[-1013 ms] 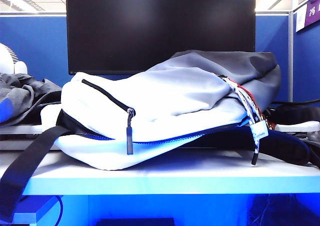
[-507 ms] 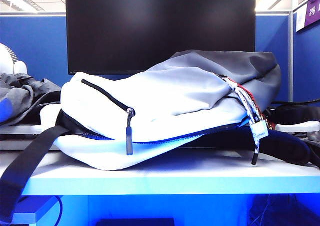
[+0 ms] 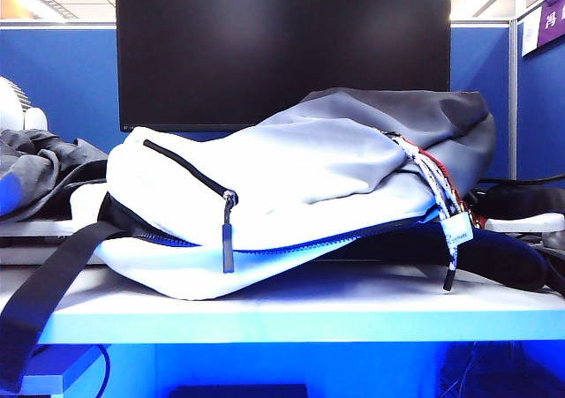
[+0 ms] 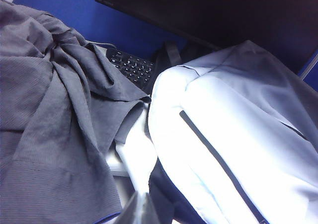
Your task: Take the gray clothes out of the backpack.
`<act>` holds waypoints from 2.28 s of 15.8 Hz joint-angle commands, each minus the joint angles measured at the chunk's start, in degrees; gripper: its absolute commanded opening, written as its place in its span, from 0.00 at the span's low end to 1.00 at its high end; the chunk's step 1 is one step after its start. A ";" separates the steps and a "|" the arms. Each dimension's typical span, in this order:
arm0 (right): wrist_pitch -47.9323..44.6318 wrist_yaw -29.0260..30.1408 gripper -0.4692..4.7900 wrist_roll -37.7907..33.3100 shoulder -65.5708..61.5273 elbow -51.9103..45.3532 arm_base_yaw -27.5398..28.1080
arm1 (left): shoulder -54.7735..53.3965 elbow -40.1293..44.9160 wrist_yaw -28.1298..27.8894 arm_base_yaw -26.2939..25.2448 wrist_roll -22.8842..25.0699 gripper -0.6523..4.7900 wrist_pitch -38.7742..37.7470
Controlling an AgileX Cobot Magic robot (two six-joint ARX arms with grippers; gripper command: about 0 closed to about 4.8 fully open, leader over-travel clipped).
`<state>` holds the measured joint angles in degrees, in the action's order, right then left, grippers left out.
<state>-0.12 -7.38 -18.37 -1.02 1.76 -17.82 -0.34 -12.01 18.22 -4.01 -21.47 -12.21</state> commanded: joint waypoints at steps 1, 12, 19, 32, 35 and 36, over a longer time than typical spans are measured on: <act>0.98 -0.04 0.08 0.15 -0.04 0.28 -0.04 | 0.15 -0.02 -0.11 0.00 0.07 0.11 0.57; 1.64 -0.04 0.08 0.15 -0.04 0.28 -0.04 | 0.15 8.07 -14.40 0.07 17.99 0.11 8.52; 1.64 -0.04 0.08 0.17 -0.02 0.28 -0.04 | 0.15 11.58 -14.53 2.49 18.08 0.11 13.27; 1.64 -0.04 0.08 0.17 -0.02 0.28 -0.04 | 0.15 11.58 -14.36 2.47 18.05 0.11 13.07; 2.19 -0.92 0.08 7.72 -0.02 0.28 -0.02 | 0.15 11.58 -14.36 2.47 18.05 0.11 13.07; 4.02 -1.64 0.08 11.54 0.55 0.13 0.63 | 0.15 11.58 -14.36 2.47 18.05 0.11 13.07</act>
<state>2.76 -7.99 -11.57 -0.99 1.76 -17.78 -0.32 -0.40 3.86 -1.56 -3.64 0.21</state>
